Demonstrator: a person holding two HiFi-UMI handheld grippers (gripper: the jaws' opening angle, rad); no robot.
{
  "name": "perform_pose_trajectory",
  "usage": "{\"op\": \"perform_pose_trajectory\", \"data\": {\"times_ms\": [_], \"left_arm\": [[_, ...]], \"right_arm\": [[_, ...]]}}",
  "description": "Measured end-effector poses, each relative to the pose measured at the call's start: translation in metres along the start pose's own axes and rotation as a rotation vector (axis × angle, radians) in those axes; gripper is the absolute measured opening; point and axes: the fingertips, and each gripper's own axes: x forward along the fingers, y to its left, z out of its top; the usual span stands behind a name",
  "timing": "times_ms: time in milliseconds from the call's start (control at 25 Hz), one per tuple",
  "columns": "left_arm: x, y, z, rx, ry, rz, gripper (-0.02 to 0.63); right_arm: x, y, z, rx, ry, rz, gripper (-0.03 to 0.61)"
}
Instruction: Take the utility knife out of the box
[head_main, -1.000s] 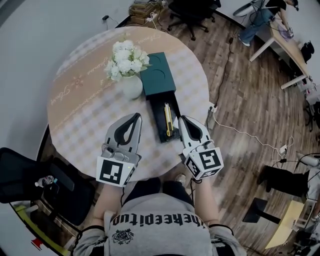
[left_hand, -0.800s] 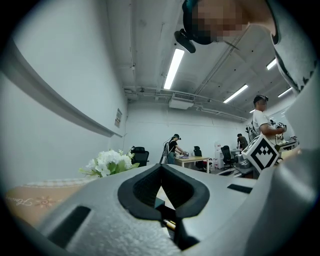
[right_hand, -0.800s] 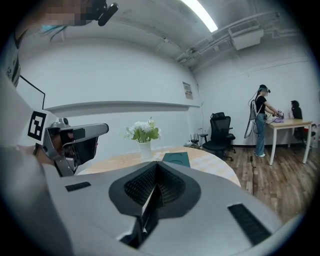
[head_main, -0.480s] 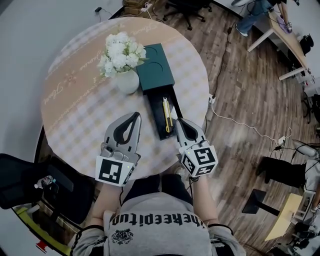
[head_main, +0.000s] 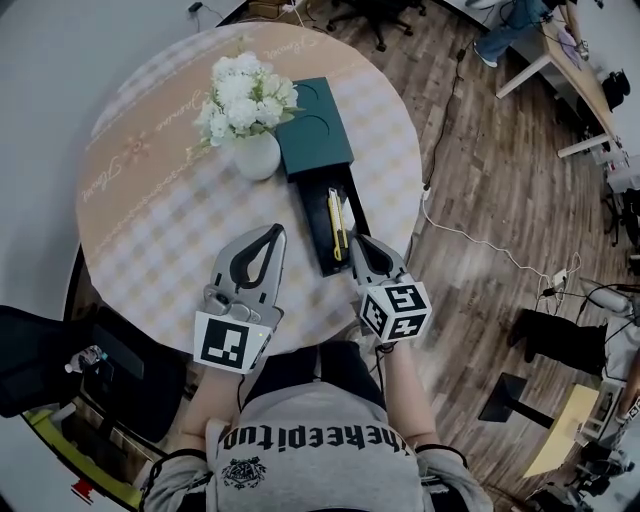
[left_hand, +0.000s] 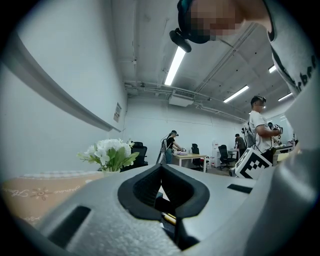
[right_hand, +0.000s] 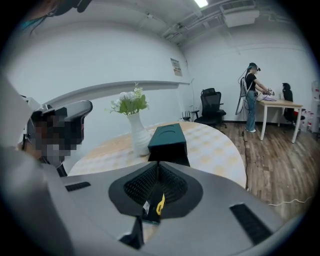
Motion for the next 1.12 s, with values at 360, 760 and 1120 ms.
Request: {"op": "perform_pose_trajectory", "data": {"times_ms": [360,760,1120], "left_arm": [[0.000,0.008,-0.012,-0.055,0.037,0.008,0.017],[-0.001,0.025,-0.022,-0.094,0.068,0.035,0.017],[-0.001,0.038,-0.032,-0.114,0.081,0.051,0.017]], "right_arm": [[0.025,-0.005,-0.016,0.031,0.137,-0.011,0.086],[0.048,-0.012,-0.030,0.030,0.253,-0.061,0.123],[0.064,-0.017,-0.050,0.028,0.359,-0.102,0.146]]}}
